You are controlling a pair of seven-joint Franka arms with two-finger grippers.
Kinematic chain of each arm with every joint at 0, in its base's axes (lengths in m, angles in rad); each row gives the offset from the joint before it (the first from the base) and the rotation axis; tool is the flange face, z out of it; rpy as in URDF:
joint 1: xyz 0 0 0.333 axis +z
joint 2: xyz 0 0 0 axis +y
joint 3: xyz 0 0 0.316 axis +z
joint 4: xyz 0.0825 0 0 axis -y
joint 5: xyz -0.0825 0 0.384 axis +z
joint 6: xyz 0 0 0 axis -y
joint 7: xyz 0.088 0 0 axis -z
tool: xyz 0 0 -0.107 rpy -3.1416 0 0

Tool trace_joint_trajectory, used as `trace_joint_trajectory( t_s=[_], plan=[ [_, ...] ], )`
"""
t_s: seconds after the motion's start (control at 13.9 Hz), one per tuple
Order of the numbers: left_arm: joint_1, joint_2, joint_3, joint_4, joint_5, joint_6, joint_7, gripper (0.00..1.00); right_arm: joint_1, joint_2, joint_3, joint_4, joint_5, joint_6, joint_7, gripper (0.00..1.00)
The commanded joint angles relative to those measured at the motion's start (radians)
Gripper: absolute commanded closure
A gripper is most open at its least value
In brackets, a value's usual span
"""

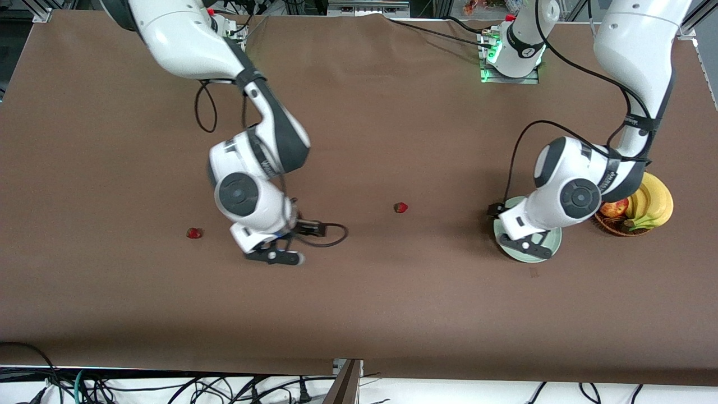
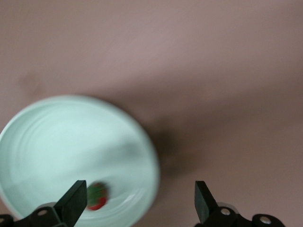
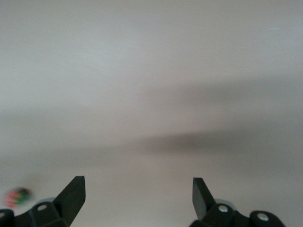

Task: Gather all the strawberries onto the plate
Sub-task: 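Set the second strawberry down mid-table with the right gripper, then grasp the second strawberry with the left gripper while the right gripper returns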

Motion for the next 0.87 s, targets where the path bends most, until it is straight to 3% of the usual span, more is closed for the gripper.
trace_joint_trajectory(
  t_s=[0.0,0.22,0.43,0.65,0.79],
  plan=[
    [-0.060,0.054,-0.029,0.099,-0.021,-0.046,0.020,0.00,-0.063,-0.017,-0.050,-0.030,-0.006,-0.125,-0.254,0.00],
    [-0.166,0.094,-0.039,0.119,-0.023,-0.013,-0.098,0.00,-0.076,-0.026,-0.176,-0.108,-0.006,-0.136,-0.475,0.00],
    [-0.250,0.141,-0.039,0.119,-0.015,0.078,-0.271,0.00,-0.083,-0.028,-0.255,-0.192,0.005,-0.083,-0.630,0.00],
    [-0.295,0.196,-0.035,0.107,-0.010,0.213,-0.390,0.00,-0.120,-0.031,-0.270,-0.257,0.011,-0.034,-0.700,0.00],
    [-0.305,0.214,-0.032,0.094,-0.004,0.225,-0.408,0.00,-0.128,-0.055,-0.269,-0.335,0.013,0.043,-0.718,0.00]
  ],
)
